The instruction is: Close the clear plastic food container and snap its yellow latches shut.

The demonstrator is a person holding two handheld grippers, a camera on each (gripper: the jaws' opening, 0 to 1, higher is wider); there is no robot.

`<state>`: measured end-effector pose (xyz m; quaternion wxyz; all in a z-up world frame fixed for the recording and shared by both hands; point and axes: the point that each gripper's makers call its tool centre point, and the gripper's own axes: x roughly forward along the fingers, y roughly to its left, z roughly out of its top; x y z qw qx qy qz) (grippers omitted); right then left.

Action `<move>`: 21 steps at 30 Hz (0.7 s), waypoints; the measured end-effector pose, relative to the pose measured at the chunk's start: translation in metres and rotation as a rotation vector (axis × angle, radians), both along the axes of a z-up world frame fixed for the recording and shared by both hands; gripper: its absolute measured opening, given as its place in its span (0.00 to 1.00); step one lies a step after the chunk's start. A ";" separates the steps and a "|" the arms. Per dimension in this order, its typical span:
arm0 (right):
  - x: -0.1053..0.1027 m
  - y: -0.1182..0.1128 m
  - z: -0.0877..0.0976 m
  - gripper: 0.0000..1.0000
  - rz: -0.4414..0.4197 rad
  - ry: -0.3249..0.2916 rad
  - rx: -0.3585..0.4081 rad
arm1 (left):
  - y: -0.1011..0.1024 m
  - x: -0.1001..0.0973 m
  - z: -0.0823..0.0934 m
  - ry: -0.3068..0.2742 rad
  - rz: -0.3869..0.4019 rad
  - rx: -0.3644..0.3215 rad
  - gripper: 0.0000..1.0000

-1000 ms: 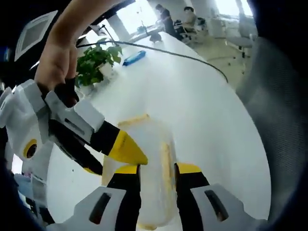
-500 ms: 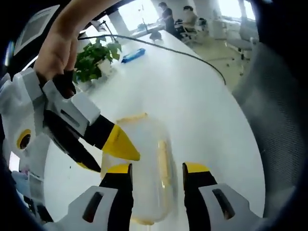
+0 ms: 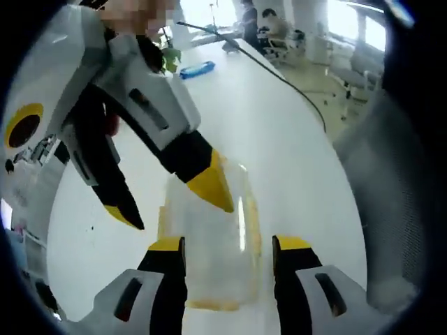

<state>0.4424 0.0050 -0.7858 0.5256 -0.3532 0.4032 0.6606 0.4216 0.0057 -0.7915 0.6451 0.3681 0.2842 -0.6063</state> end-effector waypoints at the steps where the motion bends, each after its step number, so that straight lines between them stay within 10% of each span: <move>1: -0.002 -0.002 -0.001 0.60 -0.007 -0.003 -0.008 | 0.001 0.003 0.000 0.014 0.009 0.006 0.44; 21: -0.010 -0.016 -0.005 0.54 -0.160 -0.048 -0.016 | 0.012 0.017 0.006 0.067 0.175 0.020 0.48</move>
